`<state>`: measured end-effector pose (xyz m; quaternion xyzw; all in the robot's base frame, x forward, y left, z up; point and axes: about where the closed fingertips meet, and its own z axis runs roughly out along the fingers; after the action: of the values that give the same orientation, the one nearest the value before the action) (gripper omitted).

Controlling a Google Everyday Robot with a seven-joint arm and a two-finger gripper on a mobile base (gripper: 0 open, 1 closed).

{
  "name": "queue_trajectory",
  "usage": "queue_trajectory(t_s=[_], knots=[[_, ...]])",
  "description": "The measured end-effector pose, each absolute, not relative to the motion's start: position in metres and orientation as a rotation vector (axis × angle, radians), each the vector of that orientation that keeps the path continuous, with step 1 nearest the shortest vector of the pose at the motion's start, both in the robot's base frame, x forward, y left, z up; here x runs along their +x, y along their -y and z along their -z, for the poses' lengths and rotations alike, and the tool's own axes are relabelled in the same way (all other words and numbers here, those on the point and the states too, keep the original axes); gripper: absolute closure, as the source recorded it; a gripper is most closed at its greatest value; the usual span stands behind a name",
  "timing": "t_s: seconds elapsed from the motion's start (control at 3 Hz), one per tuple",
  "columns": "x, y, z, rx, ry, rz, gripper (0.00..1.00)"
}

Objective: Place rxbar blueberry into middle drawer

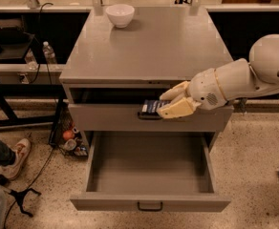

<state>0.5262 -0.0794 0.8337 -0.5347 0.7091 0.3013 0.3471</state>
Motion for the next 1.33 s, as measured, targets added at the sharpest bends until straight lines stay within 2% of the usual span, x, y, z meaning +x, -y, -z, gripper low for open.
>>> queue_trajectory(t_s=[0.33, 1.33], knots=[[0.526, 0.079, -0.834, -1.387, -1.839, -0.782, 1.00], [0.499, 0.074, -0.663, -1.378, -2.027, -0.839, 1.00]])
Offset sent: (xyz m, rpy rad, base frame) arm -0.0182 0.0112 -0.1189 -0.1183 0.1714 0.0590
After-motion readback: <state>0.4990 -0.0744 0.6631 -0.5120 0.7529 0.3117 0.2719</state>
